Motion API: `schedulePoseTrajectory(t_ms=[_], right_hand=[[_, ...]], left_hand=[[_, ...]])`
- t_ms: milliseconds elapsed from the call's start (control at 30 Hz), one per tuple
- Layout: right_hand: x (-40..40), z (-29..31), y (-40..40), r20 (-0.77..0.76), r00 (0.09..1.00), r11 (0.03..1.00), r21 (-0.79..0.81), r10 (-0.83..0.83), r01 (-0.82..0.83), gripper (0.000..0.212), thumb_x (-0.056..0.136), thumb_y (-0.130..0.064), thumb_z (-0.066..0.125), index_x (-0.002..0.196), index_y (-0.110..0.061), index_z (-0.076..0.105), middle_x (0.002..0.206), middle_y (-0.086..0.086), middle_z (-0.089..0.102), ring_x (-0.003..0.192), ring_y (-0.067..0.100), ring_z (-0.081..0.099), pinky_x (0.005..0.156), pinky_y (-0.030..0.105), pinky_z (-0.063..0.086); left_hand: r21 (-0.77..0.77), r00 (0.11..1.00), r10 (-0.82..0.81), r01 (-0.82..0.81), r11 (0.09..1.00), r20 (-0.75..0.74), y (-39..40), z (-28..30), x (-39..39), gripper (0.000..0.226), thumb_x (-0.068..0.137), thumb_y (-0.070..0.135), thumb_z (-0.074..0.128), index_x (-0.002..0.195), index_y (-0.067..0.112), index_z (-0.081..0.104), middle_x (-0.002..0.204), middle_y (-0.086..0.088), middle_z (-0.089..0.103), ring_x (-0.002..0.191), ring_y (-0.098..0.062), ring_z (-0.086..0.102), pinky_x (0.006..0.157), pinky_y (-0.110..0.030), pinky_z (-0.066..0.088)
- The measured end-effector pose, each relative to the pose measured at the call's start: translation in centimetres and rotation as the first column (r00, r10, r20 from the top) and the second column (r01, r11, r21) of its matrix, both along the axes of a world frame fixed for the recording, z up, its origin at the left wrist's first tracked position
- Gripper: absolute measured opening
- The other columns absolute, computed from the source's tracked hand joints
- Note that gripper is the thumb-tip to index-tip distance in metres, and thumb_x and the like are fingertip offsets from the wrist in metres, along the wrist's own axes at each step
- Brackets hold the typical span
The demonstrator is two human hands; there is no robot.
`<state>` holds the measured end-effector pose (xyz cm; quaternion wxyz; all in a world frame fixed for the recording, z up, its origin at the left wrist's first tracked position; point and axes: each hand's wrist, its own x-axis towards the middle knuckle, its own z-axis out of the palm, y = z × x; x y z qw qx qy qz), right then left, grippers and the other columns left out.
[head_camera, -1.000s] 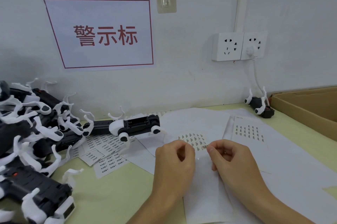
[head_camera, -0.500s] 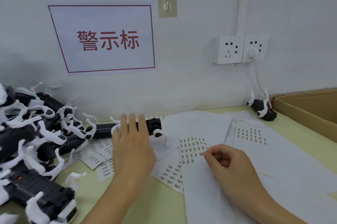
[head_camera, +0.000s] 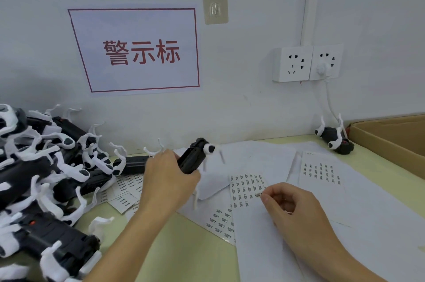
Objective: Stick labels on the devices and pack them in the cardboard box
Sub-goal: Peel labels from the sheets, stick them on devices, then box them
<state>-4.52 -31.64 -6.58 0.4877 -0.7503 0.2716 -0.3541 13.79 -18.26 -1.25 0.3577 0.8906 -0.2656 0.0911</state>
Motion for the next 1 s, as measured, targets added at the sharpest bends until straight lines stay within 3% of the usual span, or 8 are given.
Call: schedulePoseTrajectory(t_ms=[100,200,367,500,567,700,900,1000], right_hand=[[0.0,0.0,0.0,0.004,1.000,1.000,0.007,0.002,-0.002,0.016,0.089,-0.016,0.071,0.074,-0.022,0.072,0.071,-0.007,0.069,0.058,0.002,0.057,0.058,0.019,0.049],[0.0,0.0,0.1,0.006,1.000,1.000,0.019,0.002,-0.002,0.016,0.089,-0.015,0.070,0.074,-0.021,0.072,0.070,-0.006,0.069,0.057,0.002,0.056,0.058,0.019,0.048],[-0.1,0.2,0.0,0.006,1.000,1.000,0.016,-0.015,0.015,0.017,0.090,-0.015,0.069,0.075,-0.021,0.071,0.066,-0.002,0.068,0.054,0.003,0.055,0.055,0.016,0.045],[-0.2,0.3,0.0,0.012,1.000,1.000,0.025,-0.014,0.014,0.017,0.091,-0.014,0.068,0.075,-0.021,0.071,0.066,-0.002,0.068,0.055,0.005,0.055,0.056,0.016,0.046],[-0.2,0.3,-0.1,0.019,1.000,0.999,0.026,-0.021,0.020,0.017,0.091,-0.014,0.068,0.076,-0.020,0.071,0.065,-0.004,0.067,0.053,0.004,0.055,0.056,0.014,0.045],[-0.3,0.3,0.0,0.024,1.000,1.000,0.021,-0.020,0.020,0.016,0.091,-0.014,0.068,0.076,-0.019,0.070,0.064,-0.006,0.067,0.052,0.002,0.054,0.055,0.011,0.042],[-0.3,0.2,0.1,0.029,0.999,0.999,-0.038,-0.021,0.022,0.017,0.091,-0.012,0.068,0.075,-0.019,0.069,0.069,-0.005,0.068,0.059,0.005,0.056,0.059,0.016,0.044],[-0.3,0.2,0.3,0.033,0.999,0.996,-0.082,-0.028,0.031,0.019,0.090,-0.011,0.068,0.074,-0.022,0.068,0.071,-0.006,0.067,0.066,0.006,0.057,0.064,0.026,0.047]], left_hand=[[-0.266,0.902,-0.175,0.070,0.961,-0.394,-0.8,0.4,-0.9,0.026,0.079,0.032,0.077,0.089,0.016,0.059,0.074,0.002,0.067,0.066,-0.013,0.058,0.055,-0.027,0.040],[-0.473,0.673,-0.375,0.043,0.880,-0.637,-1.8,-0.5,-2.4,0.039,0.077,0.026,0.083,0.100,0.010,0.055,0.068,0.001,0.067,0.059,-0.014,0.058,0.057,-0.028,0.043],[-0.638,0.388,-0.629,0.123,0.760,-0.674,-2.8,-2.2,-4.6,0.075,0.060,0.021,0.086,0.122,0.023,0.043,0.097,-0.016,0.076,0.082,-0.030,0.070,0.068,-0.037,0.050],[-0.720,0.402,-0.742,0.242,0.651,-0.536,-2.9,-3.4,-5.4,0.085,0.063,0.018,0.083,0.128,0.052,0.041,0.105,-0.015,0.075,0.092,-0.034,0.073,0.086,-0.042,0.056],[-0.750,0.399,-0.779,0.269,0.604,-0.484,-2.8,-3.8,-5.3,0.086,0.067,0.013,0.080,0.128,0.062,0.044,0.103,-0.011,0.075,0.085,-0.030,0.071,0.082,-0.039,0.056],[-0.803,0.361,-0.817,0.238,0.546,-0.448,-2.6,-4.3,-4.9,0.078,0.070,0.004,0.072,0.127,0.052,0.050,0.082,-0.010,0.062,0.066,-0.023,0.057,0.059,-0.032,0.049],[-0.808,0.357,-0.825,0.245,0.535,-0.438,-2.8,-4.8,-4.5,0.075,0.069,0.018,0.081,0.127,0.055,0.052,0.103,-0.014,0.073,0.084,-0.026,0.065,0.075,-0.037,0.053],[-0.805,0.390,-0.819,0.257,0.535,-0.420,-2.9,-4.9,-4.4,0.069,0.073,0.019,0.080,0.127,0.054,0.053,0.084,-0.005,0.065,0.074,-0.023,0.059,0.067,-0.036,0.052]])
